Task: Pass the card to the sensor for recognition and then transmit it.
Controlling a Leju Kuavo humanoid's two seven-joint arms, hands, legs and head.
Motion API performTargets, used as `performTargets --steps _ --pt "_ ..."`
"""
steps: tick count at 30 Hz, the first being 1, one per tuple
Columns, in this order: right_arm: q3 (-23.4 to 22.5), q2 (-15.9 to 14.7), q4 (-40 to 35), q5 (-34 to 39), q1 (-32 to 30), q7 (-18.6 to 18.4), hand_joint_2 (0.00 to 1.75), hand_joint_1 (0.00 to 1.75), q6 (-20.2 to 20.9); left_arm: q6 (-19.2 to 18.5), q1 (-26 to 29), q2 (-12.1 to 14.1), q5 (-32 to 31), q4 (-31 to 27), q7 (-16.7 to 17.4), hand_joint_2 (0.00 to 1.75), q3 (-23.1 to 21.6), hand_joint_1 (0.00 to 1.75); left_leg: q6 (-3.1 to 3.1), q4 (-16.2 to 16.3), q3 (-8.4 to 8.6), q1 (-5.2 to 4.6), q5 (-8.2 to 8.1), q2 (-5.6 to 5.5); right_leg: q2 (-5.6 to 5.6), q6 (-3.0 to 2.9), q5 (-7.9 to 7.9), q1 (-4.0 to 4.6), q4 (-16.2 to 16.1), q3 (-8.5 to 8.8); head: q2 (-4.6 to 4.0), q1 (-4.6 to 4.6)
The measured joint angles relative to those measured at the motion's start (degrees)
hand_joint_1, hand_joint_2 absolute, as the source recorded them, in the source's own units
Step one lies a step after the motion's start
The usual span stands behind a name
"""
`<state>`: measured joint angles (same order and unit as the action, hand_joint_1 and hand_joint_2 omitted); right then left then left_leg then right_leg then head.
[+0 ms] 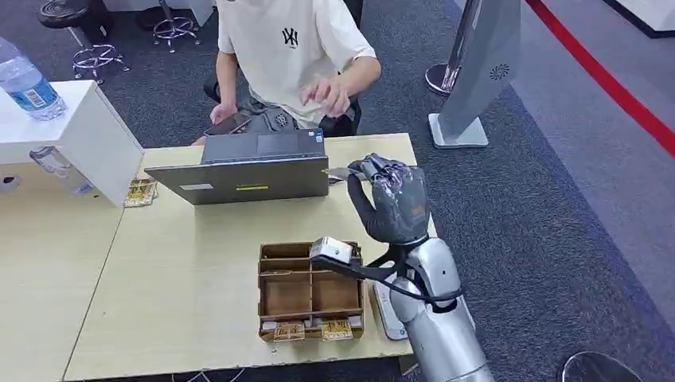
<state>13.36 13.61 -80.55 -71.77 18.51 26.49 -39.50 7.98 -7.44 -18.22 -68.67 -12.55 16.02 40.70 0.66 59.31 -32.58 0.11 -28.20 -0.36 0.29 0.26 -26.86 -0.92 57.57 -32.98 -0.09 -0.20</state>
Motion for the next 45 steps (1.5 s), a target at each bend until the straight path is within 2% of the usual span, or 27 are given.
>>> performTargets --steps 3,5,9,10,12,15,16,17,18,19,22,26,31,33,35,38,40,42,43,45 --pt "-0.2 1.5 1.6 -4.0 2.5 0.7 1.75 1.75 0.0 0.3 -0.4 -0.2 -0.5 0.0 0.8 0.00 -0.9 0.00 0.00 0.0 0.00 0.00 0.00 0.00 0.01 0.00 0.00 0.00 0.0 0.00 0.00 -0.04" --pt "-0.3 2.4 2.7 -7.9 4.3 -0.5 1.75 1.75 0.0 0.1 -0.6 -0.2 -0.8 0.0 1.1 0.00 -1.6 0.00 0.00 0.0 0.01 0.00 0.00 0.00 0.01 0.00 0.00 0.00 0.0 0.00 0.00 -0.02" --pt "-0.3 3.1 4.1 -10.2 6.2 -2.0 1.75 1.75 0.0 -0.5 -0.9 -0.2 -2.3 0.0 1.4 0.00 -2.4 0.00 0.00 0.0 0.00 0.00 0.00 -0.01 0.00 0.00 0.00 0.00 0.0 0.00 0.00 -0.02" --pt "-0.2 3.2 4.4 -11.7 6.6 -3.4 1.75 1.75 0.0 -1.4 -1.1 -0.2 -3.7 0.0 1.7 0.00 -3.0 0.00 0.00 0.0 -0.02 0.00 0.00 -0.01 0.00 0.00 0.01 0.00 0.0 -0.01 0.00 -0.02" --pt "1.7 2.6 5.8 -15.7 8.9 -11.1 1.75 1.75 0.0 -3.0 -2.0 -0.2 -5.9 0.0 2.5 0.00 -4.7 0.00 -0.01 0.0 -0.02 0.00 0.01 0.01 0.02 -0.01 0.03 0.00 0.0 -0.02 0.00 -0.02" --pt "10.0 -1.4 8.8 -17.2 14.9 -27.4 1.75 1.75 -0.1 -3.8 -3.4 -0.2 -6.8 0.0 3.2 0.00 -6.5 0.00 0.00 0.0 -0.02 0.00 0.09 0.01 0.01 0.01 0.11 0.00 0.0 -0.02 0.00 0.00" --pt "12.8 -2.7 9.5 -17.2 16.5 -30.9 1.75 1.62 -0.2 -3.8 -3.7 -0.2 -6.8 0.0 3.3 0.00 -6.7 0.00 0.00 0.0 0.00 -0.01 0.09 0.01 0.02 0.04 0.14 0.00 0.0 -0.02 0.00 0.00" --pt "15.9 -4.1 10.4 -17.2 17.9 -34.0 1.75 0.14 -0.2 -3.8 -3.9 -0.3 -6.8 0.0 3.3 0.00 -7.0 0.00 0.00 0.0 0.00 -0.01 0.09 0.02 0.04 0.03 0.15 0.00 0.0 -0.02 0.00 0.00" --pt "17.7 -4.9 11.0 -17.2 18.8 -35.3 1.75 0.14 -0.2 -3.8 -4.0 -0.3 -6.8 0.0 3.3 0.00 -7.2 0.00 0.00 0.0 0.00 -0.01 0.10 0.02 0.04 0.03 0.17 0.00 0.0 -0.02 0.00 -0.02" --pt "19.5 -5.8 11.7 -17.2 19.3 -36.2 1.75 0.00 -0.2 -3.8 -4.0 -0.3 -6.8 0.0 3.3 0.00 -7.6 0.00 0.01 0.0 -0.01 -0.01 0.12 0.01 0.03 0.03 0.17 0.00 0.0 -0.02 0.00 0.00" --pt "24.0 -8.1 13.2 -17.2 21.1 -38.8 1.75 0.00 -0.2 -3.8 -4.0 -0.3 -6.8 0.0 3.3 0.00 -7.7 0.00 0.00 0.0 -0.02 0.00 0.12 0.00 0.03 0.02 0.17 0.00 0.0 -0.04 0.00 0.00" --pt "29.4 -10.6 14.4 -17.2 22.6 -44.0 1.75 0.00 -0.2 -3.8 -4.0 -0.3 -6.6 0.0 3.7 0.00 -8.0 0.00 0.00 0.0 -0.03 0.00 0.12 0.00 0.04 0.02 0.17 0.00 0.0 -0.06 0.00 -0.02" --pt "33.2 -12.8 14.2 -17.2 22.6 -47.5 1.75 0.00 -0.3 -3.8 -4.0 -0.4 -6.6 0.0 3.9 0.00 -8.0 0.00 0.00 0.0 -0.05 0.00 0.12 0.00 0.03 0.02 0.17 0.00 0.0 -0.07 0.00 0.00" --pt "33.6 -13.3 13.4 -17.2 21.8 -46.9 1.75 0.00 -0.3 -3.8 -4.0 -0.4 -6.5 0.0 3.9 0.00 -8.1 0.00 0.00 0.0 -0.04 0.00 0.12 0.01 0.04 0.02 0.17 0.00 0.0 -0.07 0.00 0.00" --pt "32.7 -13.3 11.3 -17.0 19.4 -43.0 1.75 0.00 -0.3 -3.8 -4.0 -0.4 -6.4 0.0 3.9 0.00 -8.1 0.00 0.00 0.0 -0.04 0.00 0.12 -0.01 0.02 0.02 0.17 0.00 0.0 -0.07 0.00 0.00" --pt "26.6 -11.3 6.7 -14.0 13.6 -31.6 1.75 0.00 -0.3 -3.8 -3.9 -0.4 -6.2 0.0 3.8 0.00 -8.1 0.00 0.00 0.0 -0.08 0.01 0.11 -0.04 -0.01 0.02 0.16 0.01 0.0 -0.08 0.00 -0.02" --pt "21.6 -8.9 4.0 -11.3 9.9 -22.3 1.75 0.00 -0.3 -3.8 -3.8 -0.4 -5.9 0.0 3.7 0.00 -8.1 0.00 -0.01 0.0 -0.09 0.01 0.10 -0.04 -0.01 0.03 0.14 0.01 0.0 -0.10 0.00 -0.02" --pt "14.9 -4.7 1.2 -5.0 5.3 -8.3 1.75 0.00 -0.3 -3.7 -3.7 -0.3 -5.5 0.0 3.3 0.00 -8.1 0.00 -0.01 0.0 -0.09 0.03 0.09 -0.04 -0.02 0.01 0.10 0.03 0.0 -0.13 0.00 0.00" --pt "11.3 -2.2 -0.2 -1.7 3.0 -2.4 1.75 0.00 -0.3 -3.6 -3.6 -0.3 -5.4 0.0 3.1 0.00 -8.1 0.00 -0.01 0.0 -0.10 0.03 0.08 -0.04 -0.02 0.01 0.10 0.03 0.0 -0.13 0.00 -0.04" --pt "7.7 0.2 -2.6 3.5 -1.2 1.5 1.75 0.00 -0.3 -3.4 -3.5 -0.3 -5.0 0.0 2.6 0.00 -8.1 0.00 -0.01 0.0 -0.14 0.03 0.09 -0.15 -0.11 -0.01 0.07 0.03 0.0 -0.12 0.00 0.00"
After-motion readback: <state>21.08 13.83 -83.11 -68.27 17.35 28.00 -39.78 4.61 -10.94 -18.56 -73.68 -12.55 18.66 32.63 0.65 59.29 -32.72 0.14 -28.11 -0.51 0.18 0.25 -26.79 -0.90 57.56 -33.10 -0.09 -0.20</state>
